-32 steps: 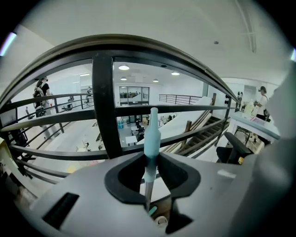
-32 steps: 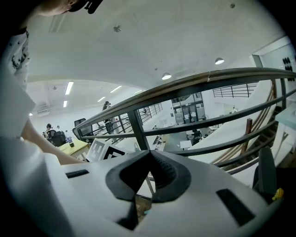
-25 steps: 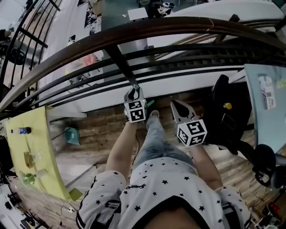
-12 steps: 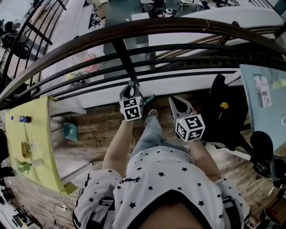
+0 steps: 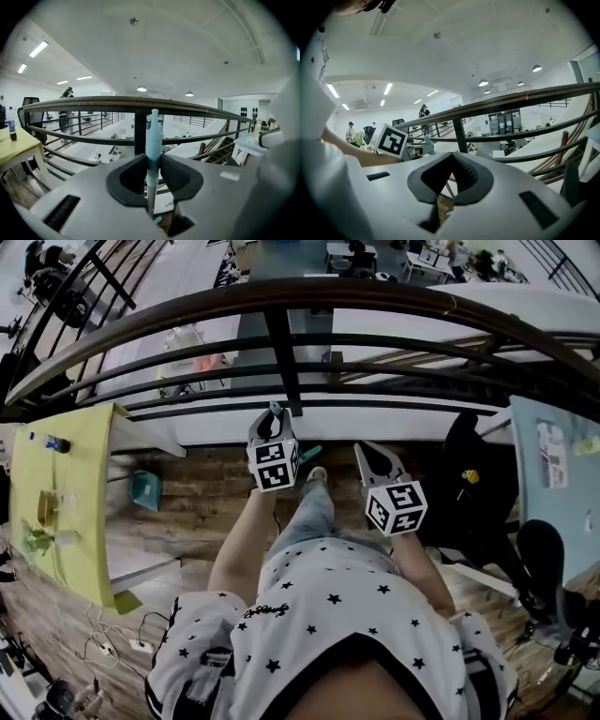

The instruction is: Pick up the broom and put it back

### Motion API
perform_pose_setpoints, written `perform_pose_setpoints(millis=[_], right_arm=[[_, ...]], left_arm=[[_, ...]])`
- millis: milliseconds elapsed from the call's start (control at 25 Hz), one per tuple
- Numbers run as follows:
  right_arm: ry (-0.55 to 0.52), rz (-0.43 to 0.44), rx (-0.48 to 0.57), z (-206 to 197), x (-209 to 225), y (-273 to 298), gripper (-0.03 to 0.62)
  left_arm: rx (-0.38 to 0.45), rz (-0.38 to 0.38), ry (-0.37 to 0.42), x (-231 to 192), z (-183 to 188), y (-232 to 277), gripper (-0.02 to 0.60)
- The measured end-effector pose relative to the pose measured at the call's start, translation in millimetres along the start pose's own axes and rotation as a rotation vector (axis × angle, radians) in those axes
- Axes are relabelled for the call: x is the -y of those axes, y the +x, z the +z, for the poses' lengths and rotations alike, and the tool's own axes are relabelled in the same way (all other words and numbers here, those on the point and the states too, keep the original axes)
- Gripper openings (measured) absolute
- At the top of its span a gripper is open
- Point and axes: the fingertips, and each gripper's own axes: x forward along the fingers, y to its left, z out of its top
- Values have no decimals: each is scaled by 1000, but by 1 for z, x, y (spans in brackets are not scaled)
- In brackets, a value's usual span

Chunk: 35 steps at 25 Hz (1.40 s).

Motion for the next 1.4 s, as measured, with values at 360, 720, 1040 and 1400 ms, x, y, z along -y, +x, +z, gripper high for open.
perform_pose_setpoints(millis=[360, 720, 1040, 1400], right_arm=[[-20, 112, -14, 4, -26, 12, -6], [-55, 229, -35, 7, -59, 41, -6], [-102, 291, -51, 13, -92, 72, -6], [-114, 300, -70, 27, -137, 121, -6]], left_arm=[[34, 118, -55, -36, 10, -38, 94], [79, 217, -82, -77, 21, -61, 94], [96, 271, -114, -121, 24, -70, 94], [103, 263, -135, -182, 42, -67, 94]])
